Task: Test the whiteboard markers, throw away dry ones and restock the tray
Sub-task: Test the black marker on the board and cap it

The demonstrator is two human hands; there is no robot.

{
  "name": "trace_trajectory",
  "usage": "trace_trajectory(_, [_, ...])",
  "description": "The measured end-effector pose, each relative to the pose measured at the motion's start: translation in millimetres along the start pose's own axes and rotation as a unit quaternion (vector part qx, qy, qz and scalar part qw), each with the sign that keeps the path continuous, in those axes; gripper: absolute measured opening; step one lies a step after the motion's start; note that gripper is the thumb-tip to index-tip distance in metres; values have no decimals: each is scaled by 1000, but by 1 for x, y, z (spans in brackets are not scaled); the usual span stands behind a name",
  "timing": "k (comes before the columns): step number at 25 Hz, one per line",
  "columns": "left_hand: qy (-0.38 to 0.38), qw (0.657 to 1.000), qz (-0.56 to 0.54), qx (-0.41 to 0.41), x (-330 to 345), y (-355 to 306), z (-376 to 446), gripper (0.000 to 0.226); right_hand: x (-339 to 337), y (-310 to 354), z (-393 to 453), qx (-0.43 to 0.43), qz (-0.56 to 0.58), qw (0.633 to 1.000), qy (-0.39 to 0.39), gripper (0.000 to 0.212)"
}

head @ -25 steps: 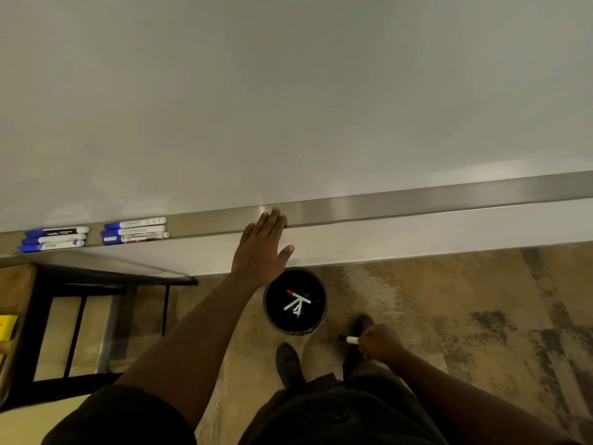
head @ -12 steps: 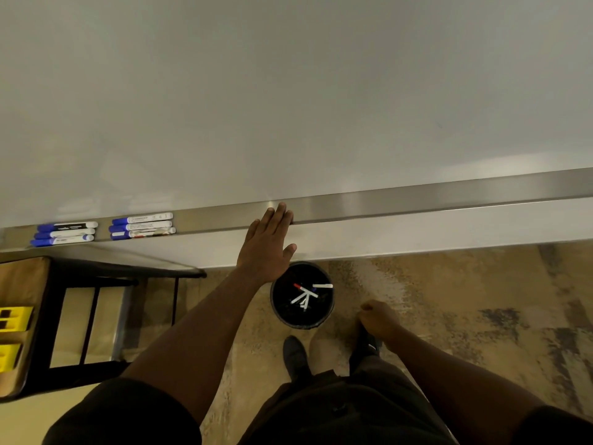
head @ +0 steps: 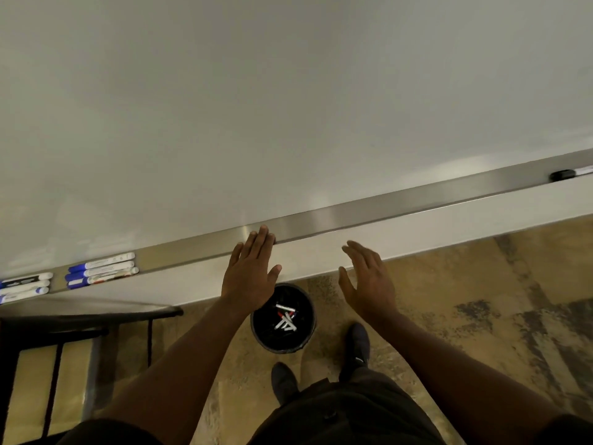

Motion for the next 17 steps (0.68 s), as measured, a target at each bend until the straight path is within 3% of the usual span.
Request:
trace_trajectory(3, [-3,998,4,56,-1,-35,16,69,-31,-4,24,-34,-56,995,-72,47])
trace_trajectory(9, [18,990,11,143,-3,-100,59,69,-68,-61,59,48,-136,989,-18,57])
trace_trajectory(17, [15,966,53,251,2,-185,128,67,-154,-161,96,150,-212,964,-49,49])
Point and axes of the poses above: each hand's wrist, its own z-axis towards the middle knuckle, its own x-axis out of the palm, y = z × x, the point moved 3 cm from there along z, towards the middle knuckle, and after that the axes turned 4 degrees about x, right-handed, at the moved point
